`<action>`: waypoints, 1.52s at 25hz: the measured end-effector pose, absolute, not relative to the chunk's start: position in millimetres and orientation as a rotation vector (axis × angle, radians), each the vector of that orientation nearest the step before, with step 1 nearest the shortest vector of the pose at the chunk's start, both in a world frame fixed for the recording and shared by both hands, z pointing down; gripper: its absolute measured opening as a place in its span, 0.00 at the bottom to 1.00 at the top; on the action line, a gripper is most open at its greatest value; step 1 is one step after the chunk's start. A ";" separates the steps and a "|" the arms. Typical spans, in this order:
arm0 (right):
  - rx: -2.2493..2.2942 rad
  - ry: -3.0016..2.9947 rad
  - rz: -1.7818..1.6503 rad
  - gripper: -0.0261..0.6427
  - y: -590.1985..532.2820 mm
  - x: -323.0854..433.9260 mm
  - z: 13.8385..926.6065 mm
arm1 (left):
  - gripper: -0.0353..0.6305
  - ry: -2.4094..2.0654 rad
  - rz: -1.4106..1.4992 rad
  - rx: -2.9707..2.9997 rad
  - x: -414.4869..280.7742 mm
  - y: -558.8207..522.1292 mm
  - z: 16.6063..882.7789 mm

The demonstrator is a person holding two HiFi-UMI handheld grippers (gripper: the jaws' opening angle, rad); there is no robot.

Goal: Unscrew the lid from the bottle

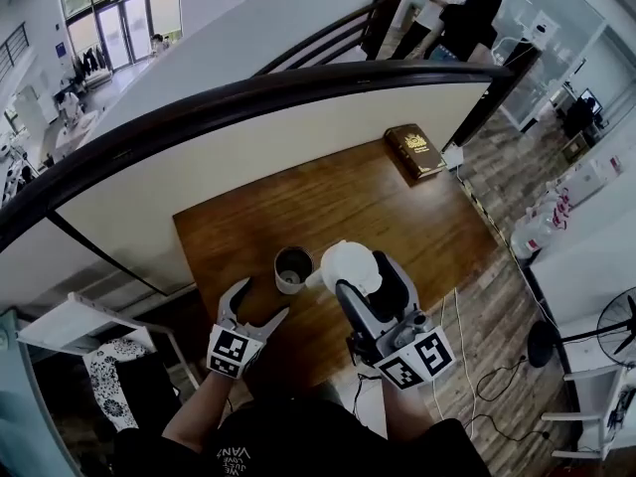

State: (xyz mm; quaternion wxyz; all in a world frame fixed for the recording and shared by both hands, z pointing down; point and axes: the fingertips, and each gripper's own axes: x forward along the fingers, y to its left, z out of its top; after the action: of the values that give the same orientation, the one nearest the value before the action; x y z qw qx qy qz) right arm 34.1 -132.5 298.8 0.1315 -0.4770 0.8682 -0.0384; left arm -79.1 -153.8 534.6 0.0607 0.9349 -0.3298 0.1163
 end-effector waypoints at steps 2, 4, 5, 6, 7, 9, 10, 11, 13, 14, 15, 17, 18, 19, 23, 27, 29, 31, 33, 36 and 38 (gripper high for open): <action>-1.398 2.510 -0.114 0.52 -125.1 32.9 300.5 | 0.62 -1.004 0.331 2.835 -86.0 -147.4 526.3; -1.409 2.502 -0.119 0.52 -118.7 32.0 302.5 | 0.62 -1.020 0.299 2.845 -92.3 -143.2 516.4; -1.413 2.499 -0.122 0.52 -115.6 31.4 303.5 | 0.62 -1.025 0.289 2.849 -95.4 -140.7 511.8; -1.417 2.497 -0.124 0.52 -112.3 30.5 304.6 | 0.62 -1.029 0.282 2.855 -98.3 -138.0 507.2; -1.419 2.495 -0.125 0.52 -108.9 29.3 305.7 | 0.62 -1.033 0.276 2.862 -101.1 -135.3 502.2; -1.422 2.497 -0.124 0.52 -102.2 26.1 307.8 | 0.61 -1.036 0.266 2.882 -105.8 -129.6 491.6; -1.422 2.499 -0.126 0.52 -99.4 24.3 309.2 | 0.61 -1.037 0.262 2.890 -108.1 -126.9 486.4; -1.422 2.502 -0.130 0.52 -97.1 22.6 311.0 | 0.61 -1.040 0.258 2.897 -110.7 -124.7 481.6; -1.420 2.509 -0.144 0.52 -93.9 20.4 315.2 | 0.59 -1.059 0.248 2.902 -116.1 -121.9 472.6; -1.418 2.514 -0.151 0.52 -92.6 20.2 316.8 | 0.56 -1.075 0.241 2.900 -118.3 -120.9 467.8; -1.413 2.520 -0.157 0.52 -91.4 20.5 317.9 | 0.51 -1.095 0.232 2.896 -119.8 -119.9 462.6; -1.398 2.534 -0.169 0.52 -88.9 21.9 318.7 | 0.41 -1.136 0.221 2.891 -121.5 -117.7 453.7; -1.388 2.540 -0.174 0.52 -88.0 22.9 319.0 | 0.36 -1.155 0.220 2.889 -121.7 -116.9 450.5; -1.378 2.547 -0.177 0.52 -87.5 24.1 319.2 | 0.32 -1.171 0.218 2.887 -121.0 -116.7 447.3; -1.331 2.590 -0.193 0.52 -82.7 29.4 319.9 | 0.11 -1.234 0.205 2.862 -114.8 -110.2 433.3; -1.281 2.634 -0.209 0.52 -73.9 35.2 317.2 | 0.07 -1.295 0.183 2.824 -106.5 -97.7 418.4; -1.256 2.650 -0.212 0.52 -69.2 39.0 317.2 | 0.07 -1.323 0.170 2.813 -101.7 -90.8 412.6; -1.232 2.665 -0.220 0.52 -63.5 43.6 319.1 | 0.07 -1.352 0.165 2.802 -96.5 -81.4 410.1; -1.206 2.677 -0.232 0.52 -56.1 47.5 320.5 | 0.07 -1.376 0.167 2.789 -92.5 -68.6 408.0; -1.162 2.695 -0.251 0.52 -44.2 51.3 322.8 | 0.07 -1.429 0.173 2.761 -91.4 -49.6 404.9; -1.138 2.710 -0.261 0.52 -36.8 54.3 326.0 | 0.07 -1.462 0.173 2.738 -90.4 -37.3 405.7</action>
State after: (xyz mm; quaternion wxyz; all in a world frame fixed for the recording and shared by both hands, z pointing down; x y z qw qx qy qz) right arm 54.3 -36.8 326.0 0.0953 -0.3839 0.9142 -0.0879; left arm -90.4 -37.3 405.7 0.0164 0.8807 -0.4702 0.0558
